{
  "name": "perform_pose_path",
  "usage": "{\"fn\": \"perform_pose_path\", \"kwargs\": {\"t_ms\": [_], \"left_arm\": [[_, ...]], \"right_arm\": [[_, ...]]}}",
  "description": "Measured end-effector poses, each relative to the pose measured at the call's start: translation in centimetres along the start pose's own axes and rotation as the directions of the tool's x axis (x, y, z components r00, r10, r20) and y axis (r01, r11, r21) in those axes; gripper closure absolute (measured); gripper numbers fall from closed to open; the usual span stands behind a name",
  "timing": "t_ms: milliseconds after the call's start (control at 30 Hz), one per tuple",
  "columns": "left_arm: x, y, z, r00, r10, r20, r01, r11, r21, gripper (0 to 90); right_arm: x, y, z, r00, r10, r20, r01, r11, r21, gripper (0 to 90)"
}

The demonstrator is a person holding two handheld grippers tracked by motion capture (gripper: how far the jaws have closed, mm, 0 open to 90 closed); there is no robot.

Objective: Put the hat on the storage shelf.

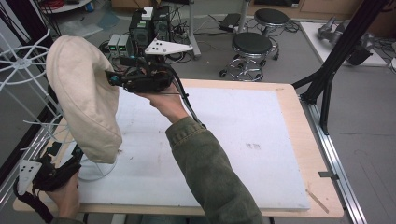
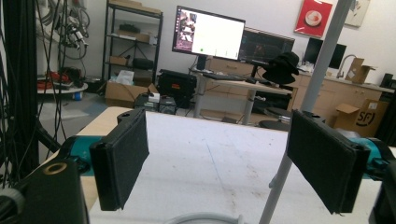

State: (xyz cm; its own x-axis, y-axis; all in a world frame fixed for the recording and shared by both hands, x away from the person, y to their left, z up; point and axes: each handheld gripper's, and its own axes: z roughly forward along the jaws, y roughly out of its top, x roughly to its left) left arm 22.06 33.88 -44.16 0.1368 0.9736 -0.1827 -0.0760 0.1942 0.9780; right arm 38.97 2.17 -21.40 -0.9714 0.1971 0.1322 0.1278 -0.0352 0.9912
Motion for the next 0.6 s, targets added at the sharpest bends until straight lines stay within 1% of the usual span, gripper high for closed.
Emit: {"fn": "perform_pose_path", "kwargs": {"t_ms": [200, 333, 500, 600], "left_arm": [[0.0, 0.0, 0.0, 1.0000, -0.002, -0.003, 0.002, 1.0000, -0.005, 21.2], [0.0, 0.0, 0.0, 1.0000, -0.001, -0.006, 0.001, 1.0000, -0.008, 21.3], [0.0, 0.0, -0.1, 1.0000, 0.008, -0.004, -0.008, 1.0000, -0.003, 21.3], [-0.1, 0.0, 0.0, 1.0000, 0.009, -0.002, -0.009, 1.0000, -0.003, 21.3]], "right_arm": [[-0.3, 0.0, -0.8, 0.9998, 0.009, 0.015, -0.009, 1.000, -0.009, 26.9], [-0.2, 0.2, -1.3, 0.9997, 0.008, 0.025, -0.008, 1.000, -0.009, 21.8], [0.0, 0.1, -2.3, 0.9977, 0.003, 0.067, -0.002, 1.000, -0.006, 17.6], [0.2, 0.0, -3.2, 0.9955, 0.002, 0.095, 0.000, 1.000, -0.023, 16.7]]}}
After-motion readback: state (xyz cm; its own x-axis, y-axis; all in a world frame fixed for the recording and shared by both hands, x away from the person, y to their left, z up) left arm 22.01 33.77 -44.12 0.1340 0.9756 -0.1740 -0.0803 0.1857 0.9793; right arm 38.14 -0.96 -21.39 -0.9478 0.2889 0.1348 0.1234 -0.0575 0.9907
